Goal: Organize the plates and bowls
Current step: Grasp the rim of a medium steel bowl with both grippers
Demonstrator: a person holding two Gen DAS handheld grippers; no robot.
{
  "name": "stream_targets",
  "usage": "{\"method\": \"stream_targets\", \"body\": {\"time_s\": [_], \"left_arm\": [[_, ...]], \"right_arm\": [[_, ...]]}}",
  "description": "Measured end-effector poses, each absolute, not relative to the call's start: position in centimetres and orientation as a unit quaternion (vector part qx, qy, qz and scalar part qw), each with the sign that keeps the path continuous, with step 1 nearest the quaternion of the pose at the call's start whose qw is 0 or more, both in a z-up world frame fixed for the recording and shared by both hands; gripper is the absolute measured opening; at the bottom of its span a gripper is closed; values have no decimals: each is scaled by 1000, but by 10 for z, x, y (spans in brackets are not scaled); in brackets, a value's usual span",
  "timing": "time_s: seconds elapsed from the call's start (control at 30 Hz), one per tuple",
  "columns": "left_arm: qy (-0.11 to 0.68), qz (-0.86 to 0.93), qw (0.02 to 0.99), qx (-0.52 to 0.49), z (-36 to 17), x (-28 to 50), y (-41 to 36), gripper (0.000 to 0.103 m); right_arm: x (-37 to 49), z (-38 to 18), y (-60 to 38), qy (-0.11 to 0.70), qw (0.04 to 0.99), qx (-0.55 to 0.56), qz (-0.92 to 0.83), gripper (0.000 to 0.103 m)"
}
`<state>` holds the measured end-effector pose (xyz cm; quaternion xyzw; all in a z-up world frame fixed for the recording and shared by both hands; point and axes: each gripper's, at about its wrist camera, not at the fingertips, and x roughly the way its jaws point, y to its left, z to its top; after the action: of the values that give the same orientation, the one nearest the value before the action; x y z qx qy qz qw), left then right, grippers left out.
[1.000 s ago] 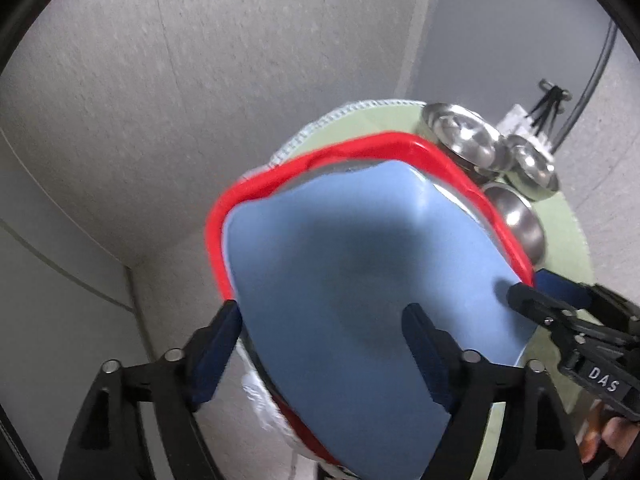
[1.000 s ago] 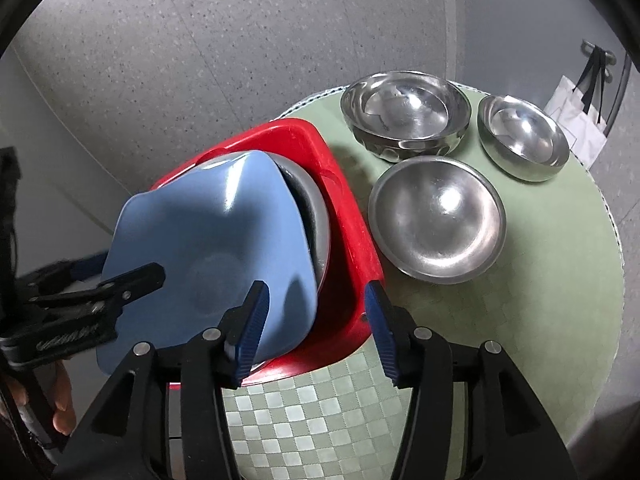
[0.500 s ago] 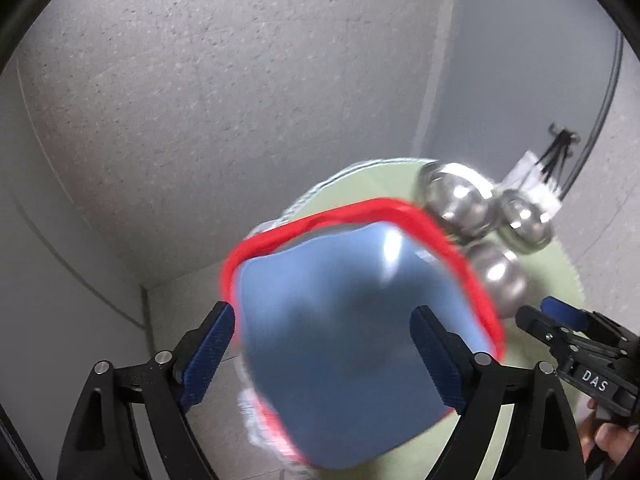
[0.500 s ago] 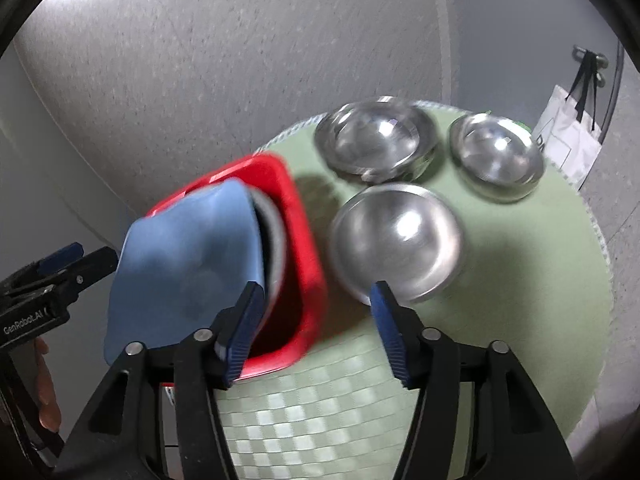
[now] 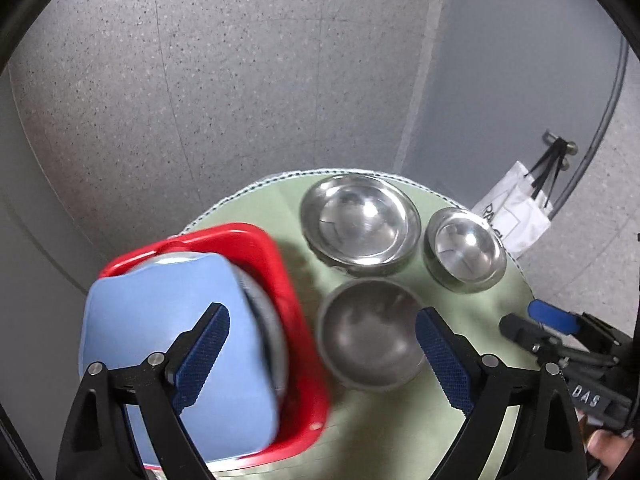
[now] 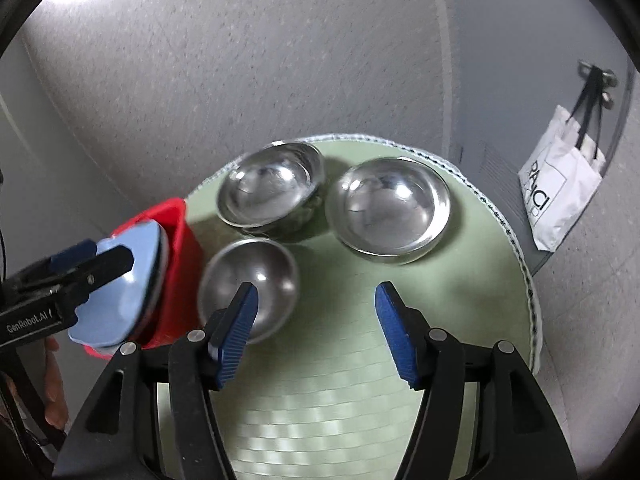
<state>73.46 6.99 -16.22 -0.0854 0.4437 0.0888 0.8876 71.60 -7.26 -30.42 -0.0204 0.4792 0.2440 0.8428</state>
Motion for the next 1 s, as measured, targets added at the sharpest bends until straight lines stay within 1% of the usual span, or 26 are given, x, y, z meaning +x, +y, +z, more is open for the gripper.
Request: {"method": "stream_targets", "body": {"time_s": [0.2,0.3,0.57,0.77,0.83,0.93,0.97,1.0], "left_arm": [[488,110,861,-86,-191,774,49,92],[503,122,854,-53,-202,787,48,92],[534,117,837,-25,-231,824,57,91],[558,113,821,33,-260,858,54,91],[560,117,819,50,-267,868,52,91],[565,106,815,71,-279,882,46,90],[567,108,813,80,-283,887,43,91],[566,110,812,89,-287,891,41,90]], "right_arm": [[733,-334,-72,510,810,-29,288,63],[742,-348,-67,525,798,-15,297,63],[754,-379,-49,554,780,-10,290,63],[757,-397,-40,570,771,-7,285,62],[757,-402,-36,573,768,-8,287,60],[759,-405,-33,571,766,-4,293,48],[760,-407,-33,576,761,2,299,36],[760,-409,-32,579,758,4,300,26]]}}
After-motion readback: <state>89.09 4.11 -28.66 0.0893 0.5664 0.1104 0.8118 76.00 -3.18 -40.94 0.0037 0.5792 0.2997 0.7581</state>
